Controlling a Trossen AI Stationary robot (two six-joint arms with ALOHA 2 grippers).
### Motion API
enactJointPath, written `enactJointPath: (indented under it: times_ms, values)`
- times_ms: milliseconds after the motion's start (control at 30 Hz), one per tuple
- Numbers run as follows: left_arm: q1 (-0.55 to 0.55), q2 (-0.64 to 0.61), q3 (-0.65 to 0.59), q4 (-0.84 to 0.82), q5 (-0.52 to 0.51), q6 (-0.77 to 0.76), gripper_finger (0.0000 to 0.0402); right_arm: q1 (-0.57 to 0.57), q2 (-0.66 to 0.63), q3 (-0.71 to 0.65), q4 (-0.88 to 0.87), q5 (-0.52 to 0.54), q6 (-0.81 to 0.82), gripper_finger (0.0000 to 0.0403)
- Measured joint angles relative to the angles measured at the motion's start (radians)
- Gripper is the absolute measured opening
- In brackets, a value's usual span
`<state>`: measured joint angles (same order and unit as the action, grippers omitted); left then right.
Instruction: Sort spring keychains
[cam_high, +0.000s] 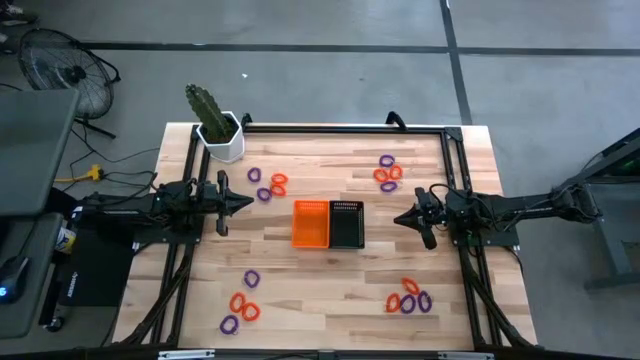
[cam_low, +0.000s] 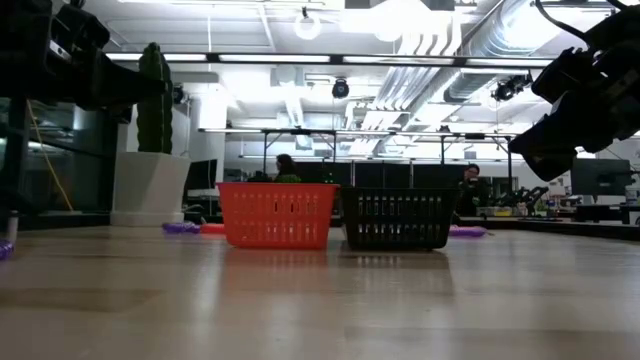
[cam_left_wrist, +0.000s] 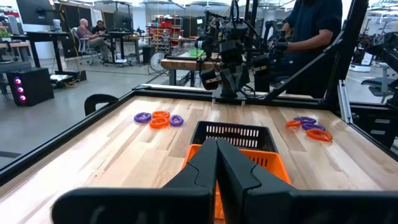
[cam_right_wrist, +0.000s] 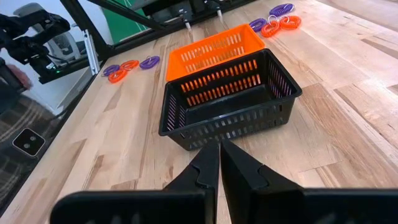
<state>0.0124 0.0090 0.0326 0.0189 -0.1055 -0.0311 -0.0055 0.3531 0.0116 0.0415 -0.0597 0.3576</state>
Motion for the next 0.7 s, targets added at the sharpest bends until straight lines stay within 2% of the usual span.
enactJointPath:
  times_ms: [500,700]
  values:
    - [0.000,0.000,0.000,0.002,0.002,-0.003,0.0000,0.000,0.000,0.000,0.000,0.000,0.000,0.0012]
    - [0.000,0.000,0.000,0.022,0.028,-0.070,0.0000,0.000,0.000,0.000,0.000,0.000,0.000,0.0012]
